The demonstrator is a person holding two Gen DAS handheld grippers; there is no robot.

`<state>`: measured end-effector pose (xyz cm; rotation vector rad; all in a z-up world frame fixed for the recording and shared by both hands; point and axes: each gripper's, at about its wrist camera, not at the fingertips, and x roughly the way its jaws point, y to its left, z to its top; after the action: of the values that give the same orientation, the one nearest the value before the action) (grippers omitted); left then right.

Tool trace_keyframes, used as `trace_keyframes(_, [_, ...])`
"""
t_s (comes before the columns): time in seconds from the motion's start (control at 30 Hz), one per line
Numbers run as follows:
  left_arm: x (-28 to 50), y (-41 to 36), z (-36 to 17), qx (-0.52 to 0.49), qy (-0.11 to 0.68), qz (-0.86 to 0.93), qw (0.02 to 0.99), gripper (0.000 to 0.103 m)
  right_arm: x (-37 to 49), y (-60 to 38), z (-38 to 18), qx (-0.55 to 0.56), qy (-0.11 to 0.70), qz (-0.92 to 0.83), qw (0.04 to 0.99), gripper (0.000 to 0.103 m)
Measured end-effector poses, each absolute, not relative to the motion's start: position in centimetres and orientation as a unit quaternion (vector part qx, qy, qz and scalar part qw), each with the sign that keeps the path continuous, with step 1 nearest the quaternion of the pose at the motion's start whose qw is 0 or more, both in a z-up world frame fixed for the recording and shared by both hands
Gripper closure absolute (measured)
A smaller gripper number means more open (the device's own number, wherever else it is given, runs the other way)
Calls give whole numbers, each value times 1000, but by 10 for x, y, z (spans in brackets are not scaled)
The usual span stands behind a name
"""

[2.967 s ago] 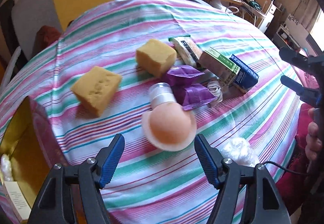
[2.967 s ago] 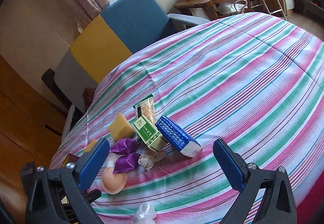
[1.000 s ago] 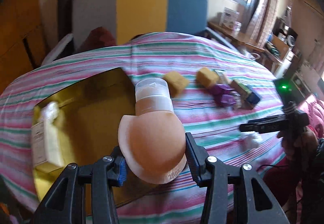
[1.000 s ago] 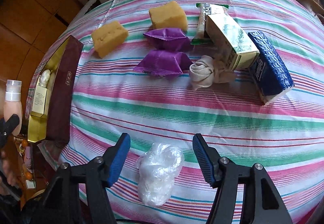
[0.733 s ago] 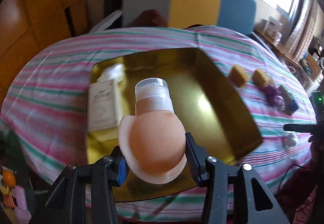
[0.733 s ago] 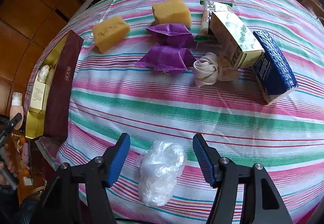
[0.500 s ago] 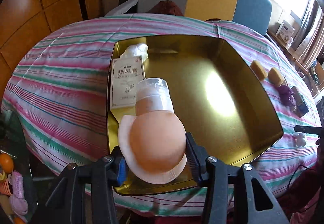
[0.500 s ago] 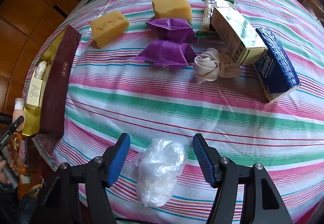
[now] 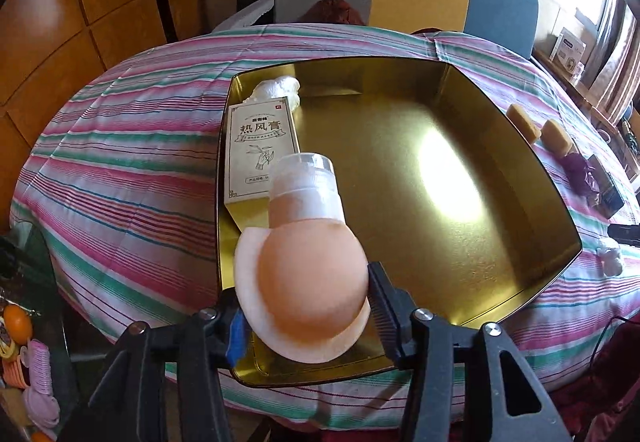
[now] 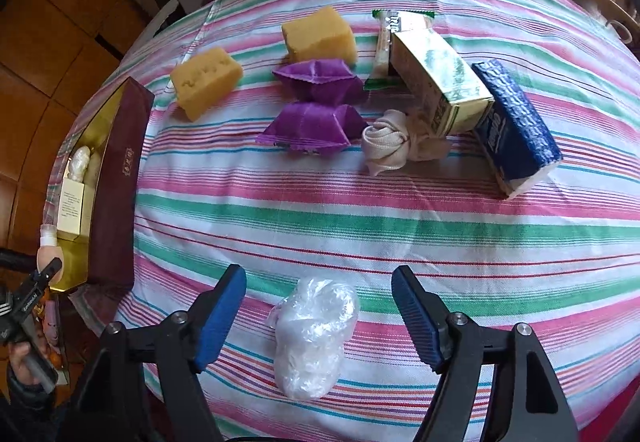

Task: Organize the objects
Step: 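Carry peach sponge over tray with left tool while right tool grasps another bundle, then lower the peach sponge into the tray and open the left tool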

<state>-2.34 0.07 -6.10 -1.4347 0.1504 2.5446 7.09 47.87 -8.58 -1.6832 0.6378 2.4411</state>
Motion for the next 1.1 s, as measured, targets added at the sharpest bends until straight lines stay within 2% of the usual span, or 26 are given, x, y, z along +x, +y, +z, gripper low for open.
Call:
trace_keyframes(0.1, [-22,0,-58,-478,51,870,114,46,76,475,-83,-562,195,801,72,24])
trace_keyframes(0.13, [-22,0,-58,-477,52,869,118,38,78,474,-83,-566,190,799,76,24])
trace_keyframes(0.2, [-21,-1,-56,-473,49,872,120,35,79,467,-84,-571,183,797,76,27])
trace_keyframes(0.27, [-22,-4,-54,-470,41,874,119,35,77,456,-88,-584,151,793,86,47])
trace_keyframes(0.3, [-21,-6,-52,-467,39,876,117,35,76,451,-92,-592,136,789,90,64])
trace_keyframes(0.47, [-18,-16,-38,-445,37,889,103,35,73,431,-104,-601,88,789,97,65])
trace_keyframes(0.7, [-14,-37,-18,-407,-5,911,68,35,79,432,-105,-590,88,795,109,65])
trace_keyframes(0.83, [-15,-40,-15,-403,4,914,52,35,80,430,-103,-587,83,796,124,66])
trace_keyframes(1.1, [-18,-47,-21,-412,-6,910,47,36,69,410,-65,-537,99,831,105,66])
